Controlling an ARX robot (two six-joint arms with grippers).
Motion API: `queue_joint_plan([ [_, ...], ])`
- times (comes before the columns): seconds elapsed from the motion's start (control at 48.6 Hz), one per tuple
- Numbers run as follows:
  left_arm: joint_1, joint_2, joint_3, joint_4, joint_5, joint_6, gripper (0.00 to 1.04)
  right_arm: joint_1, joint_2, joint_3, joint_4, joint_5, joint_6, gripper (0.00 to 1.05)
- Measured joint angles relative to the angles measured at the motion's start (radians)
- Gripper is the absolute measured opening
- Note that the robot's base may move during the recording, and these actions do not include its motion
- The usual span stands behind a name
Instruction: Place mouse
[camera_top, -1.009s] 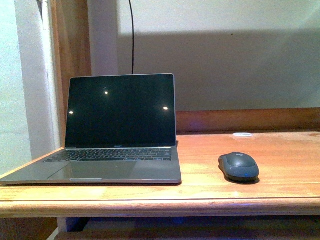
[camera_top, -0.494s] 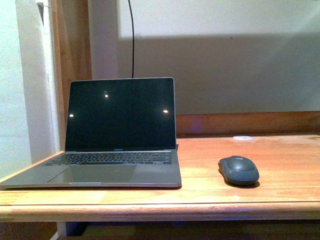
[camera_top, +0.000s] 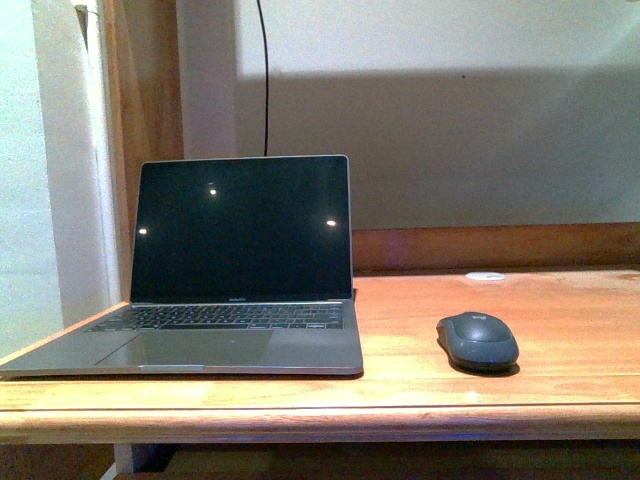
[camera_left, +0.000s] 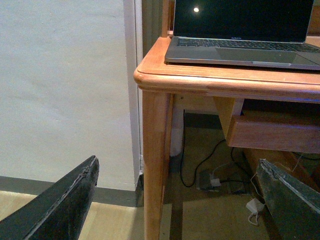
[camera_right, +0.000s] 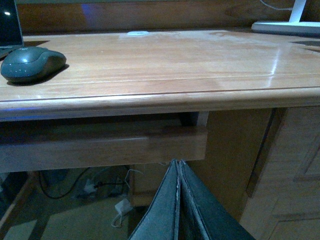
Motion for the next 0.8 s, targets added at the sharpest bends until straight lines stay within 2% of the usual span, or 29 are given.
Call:
queue_joint_plan([
  [0.7,0.000,0.000,0.000,0.000,0.000,0.000,0.97,0.000,-0.234,-0.036,-0.177,0.000,0.000,0.03],
  [0.762,0.000,0.000,0.000,0.000,0.000,0.000,0.97,0.000,-0.331,-0.036,-0.309,0.000,0.000,0.03],
  [0.803,0.000,0.000,0.000,0.000,0.000,0.000,0.97,0.000,-0.378,-0.036,-0.346,0.003,0.000,0.03],
])
